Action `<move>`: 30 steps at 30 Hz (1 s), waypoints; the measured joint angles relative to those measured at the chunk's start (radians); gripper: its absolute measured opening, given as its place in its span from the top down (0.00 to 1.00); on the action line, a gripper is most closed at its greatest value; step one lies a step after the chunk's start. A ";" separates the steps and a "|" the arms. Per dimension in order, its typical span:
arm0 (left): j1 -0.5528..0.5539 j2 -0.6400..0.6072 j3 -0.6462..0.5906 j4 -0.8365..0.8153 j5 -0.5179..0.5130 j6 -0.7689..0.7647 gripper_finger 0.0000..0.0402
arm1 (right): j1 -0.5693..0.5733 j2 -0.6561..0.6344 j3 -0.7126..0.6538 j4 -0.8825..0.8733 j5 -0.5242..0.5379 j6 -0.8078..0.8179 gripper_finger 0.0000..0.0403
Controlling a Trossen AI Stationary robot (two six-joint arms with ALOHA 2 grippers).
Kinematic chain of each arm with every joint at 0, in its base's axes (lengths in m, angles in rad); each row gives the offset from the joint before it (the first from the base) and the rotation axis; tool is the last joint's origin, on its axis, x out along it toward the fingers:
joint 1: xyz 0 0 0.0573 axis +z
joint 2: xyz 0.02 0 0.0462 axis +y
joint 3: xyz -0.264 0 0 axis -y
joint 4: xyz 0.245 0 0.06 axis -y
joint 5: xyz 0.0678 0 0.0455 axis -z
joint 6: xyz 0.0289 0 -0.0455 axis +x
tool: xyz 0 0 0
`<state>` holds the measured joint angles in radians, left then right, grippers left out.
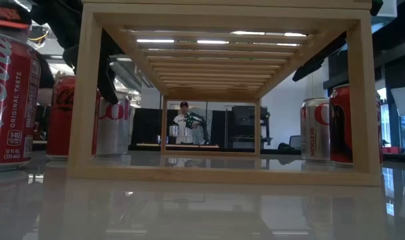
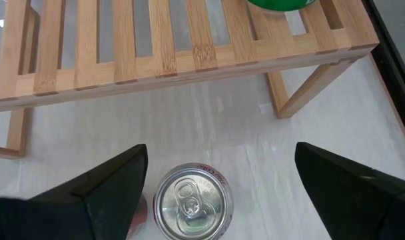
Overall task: Place canned beverage on shelf
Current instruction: Put the left red and silver soda can on the shelf
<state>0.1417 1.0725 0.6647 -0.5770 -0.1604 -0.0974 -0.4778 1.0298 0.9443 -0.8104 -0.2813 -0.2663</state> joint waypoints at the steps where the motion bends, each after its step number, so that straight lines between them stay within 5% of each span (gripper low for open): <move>1: 0.000 0.001 -0.001 0.005 -0.002 -0.001 0.21 | 0.000 0.000 0.000 0.000 0.000 0.000 0.07; 30: 0.000 0.002 -0.003 0.031 -0.012 -0.004 0.19 | 0.000 0.000 0.000 0.000 0.000 0.000 0.07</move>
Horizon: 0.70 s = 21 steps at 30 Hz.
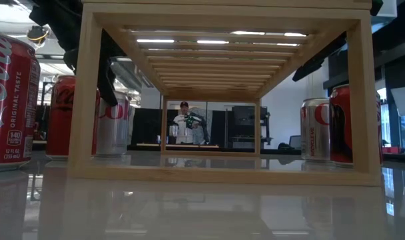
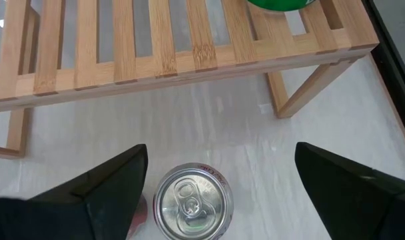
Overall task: Place canned beverage on shelf
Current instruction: Put the left red and silver soda can on the shelf
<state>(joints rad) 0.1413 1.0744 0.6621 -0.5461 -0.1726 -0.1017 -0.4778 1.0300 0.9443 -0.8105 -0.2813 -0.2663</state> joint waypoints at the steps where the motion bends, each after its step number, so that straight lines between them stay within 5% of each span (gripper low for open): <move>1: 0.000 0.000 0.000 0.000 0.000 0.000 0.18 | 0.000 0.000 0.000 0.000 0.000 0.000 0.07; 12: 0.000 -0.001 0.000 0.004 -0.004 -0.003 0.04 | 0.000 0.000 0.000 0.000 0.000 0.000 0.07; 21: 0.000 -0.001 0.000 0.016 0.000 -0.073 0.02 | 0.000 0.000 0.000 0.000 0.000 0.000 0.07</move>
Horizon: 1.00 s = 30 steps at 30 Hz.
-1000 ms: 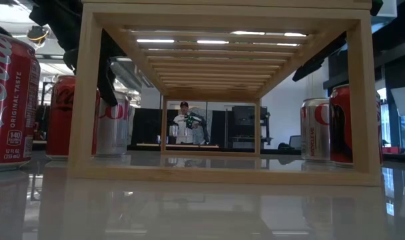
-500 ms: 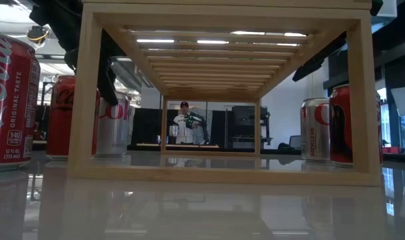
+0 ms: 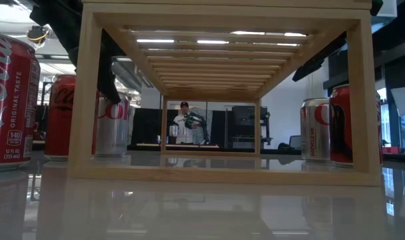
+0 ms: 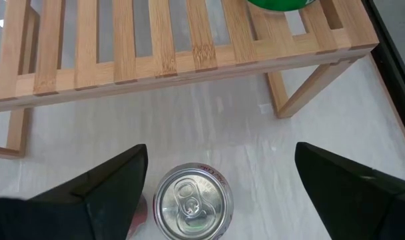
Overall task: Place canned beverage on shelf
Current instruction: Put the left red and silver soda can on the shelf
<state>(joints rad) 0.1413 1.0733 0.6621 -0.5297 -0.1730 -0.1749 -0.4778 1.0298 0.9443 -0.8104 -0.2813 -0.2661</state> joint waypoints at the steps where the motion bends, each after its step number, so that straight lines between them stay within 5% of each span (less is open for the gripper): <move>1: 0.000 0.000 0.000 0.000 0.000 -0.002 0.02 | 0.000 0.000 0.000 0.000 0.000 0.000 0.07; 10: 0.000 0.000 0.000 0.000 -0.012 -0.013 0.02 | 0.000 0.000 0.000 0.000 0.000 0.000 0.07; 30: 0.000 0.000 0.001 0.001 -0.070 -0.337 0.02 | 0.000 0.000 0.000 0.000 0.000 0.000 0.07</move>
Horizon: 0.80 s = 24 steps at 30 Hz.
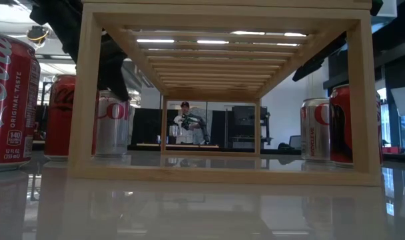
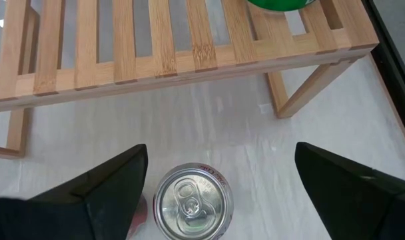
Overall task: Place canned beverage on shelf
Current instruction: Put the left red and silver soda can on the shelf
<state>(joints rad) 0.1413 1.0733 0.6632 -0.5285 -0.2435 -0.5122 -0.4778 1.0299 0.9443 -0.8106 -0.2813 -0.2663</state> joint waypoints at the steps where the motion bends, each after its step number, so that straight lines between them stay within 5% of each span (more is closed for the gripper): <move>1: 0.000 0.000 0.000 0.000 -0.002 -0.014 0.02 | 0.000 0.000 0.000 0.000 0.000 0.000 0.07; 10: 0.000 0.000 0.000 -0.001 -0.014 -0.062 0.04 | 0.000 0.000 0.000 0.000 0.000 0.000 0.07; 24: -0.001 -0.001 0.001 -0.002 -0.012 -0.057 0.26 | 0.000 0.000 0.000 0.000 0.000 0.000 0.07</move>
<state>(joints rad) 0.1406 1.0725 0.6643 -0.5301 -0.2553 -0.5689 -0.4778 1.0302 0.9443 -0.8106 -0.2812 -0.2664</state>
